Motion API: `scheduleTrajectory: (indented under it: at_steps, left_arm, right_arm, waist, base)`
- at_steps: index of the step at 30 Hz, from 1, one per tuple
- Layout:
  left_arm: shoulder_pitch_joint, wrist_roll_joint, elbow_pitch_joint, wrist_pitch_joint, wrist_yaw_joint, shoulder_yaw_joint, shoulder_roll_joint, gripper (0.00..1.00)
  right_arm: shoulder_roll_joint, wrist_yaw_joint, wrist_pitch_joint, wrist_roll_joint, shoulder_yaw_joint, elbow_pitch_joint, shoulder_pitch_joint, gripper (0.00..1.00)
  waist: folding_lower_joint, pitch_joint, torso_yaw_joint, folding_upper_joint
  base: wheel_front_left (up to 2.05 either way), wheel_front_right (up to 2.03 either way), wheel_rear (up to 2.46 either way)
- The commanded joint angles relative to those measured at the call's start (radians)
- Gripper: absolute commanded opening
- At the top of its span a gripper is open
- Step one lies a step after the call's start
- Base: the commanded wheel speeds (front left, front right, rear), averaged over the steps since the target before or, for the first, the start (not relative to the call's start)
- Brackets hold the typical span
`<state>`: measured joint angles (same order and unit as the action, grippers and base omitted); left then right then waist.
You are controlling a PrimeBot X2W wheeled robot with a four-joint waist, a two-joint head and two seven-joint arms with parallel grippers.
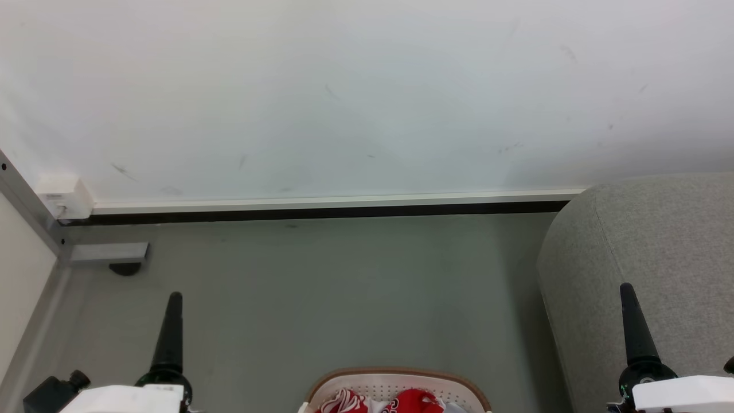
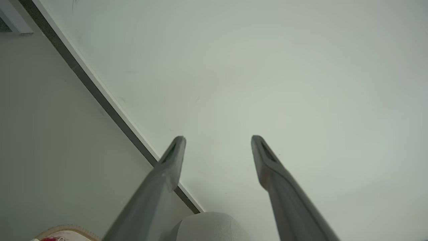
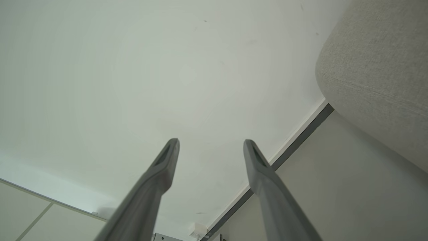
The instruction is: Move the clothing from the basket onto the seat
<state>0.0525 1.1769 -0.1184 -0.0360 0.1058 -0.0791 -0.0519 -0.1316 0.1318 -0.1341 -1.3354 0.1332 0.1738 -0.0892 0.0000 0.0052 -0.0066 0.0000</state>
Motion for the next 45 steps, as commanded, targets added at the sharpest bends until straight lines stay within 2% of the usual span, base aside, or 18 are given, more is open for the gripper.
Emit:
scheduleTrajectory:
  at_steps: [1, 6, 20, 27, 45]
  left_arm:
    - [0.004, -0.038, 0.023, -0.009, 0.008, 0.002, -0.015, 1.00]
    - [-0.006, -0.143, 0.035, -0.026, 0.009, 0.004, -0.017, 1.00]
    - [-0.027, -0.460, 0.040, -0.073, 0.008, 0.022, -0.030, 1.00]
    - [-0.036, -0.596, 0.044, -0.093, -0.011, 0.036, -0.043, 1.00]
    - [-0.053, -0.789, 0.059, -0.141, -0.018, 0.056, -0.053, 1.00]
  right_arm:
    - [-0.005, -0.001, -0.008, 0.041, -0.006, -0.012, -0.024, 1.00]
    - [0.002, -0.001, -0.018, 0.196, -0.002, 0.007, -0.024, 1.00]
    - [0.020, -0.001, -0.043, 0.516, 0.008, 0.065, -0.030, 1.00]
    - [0.027, -0.001, -0.055, 0.627, 0.013, 0.080, -0.035, 1.00]
    - [0.047, -0.001, -0.080, 0.827, 0.026, 0.118, -0.040, 1.00]
  waist:
    - [0.0000, 0.000, 0.000, 0.0000]
    - [0.0000, -0.003, -0.001, 0.0000]
    - [0.0000, -0.015, -0.005, 0.0000]
    - [0.0000, -0.019, -0.007, 0.0000]
    - [0.0000, -0.019, -0.009, 0.0000]
  base:
    - [0.00, 0.00, 0.00]
    - [0.00, 0.00, 0.00]
    - [0.00, 0.00, 0.00]
    - [0.00, 0.00, 0.00]
    - [0.00, 0.00, 0.00]
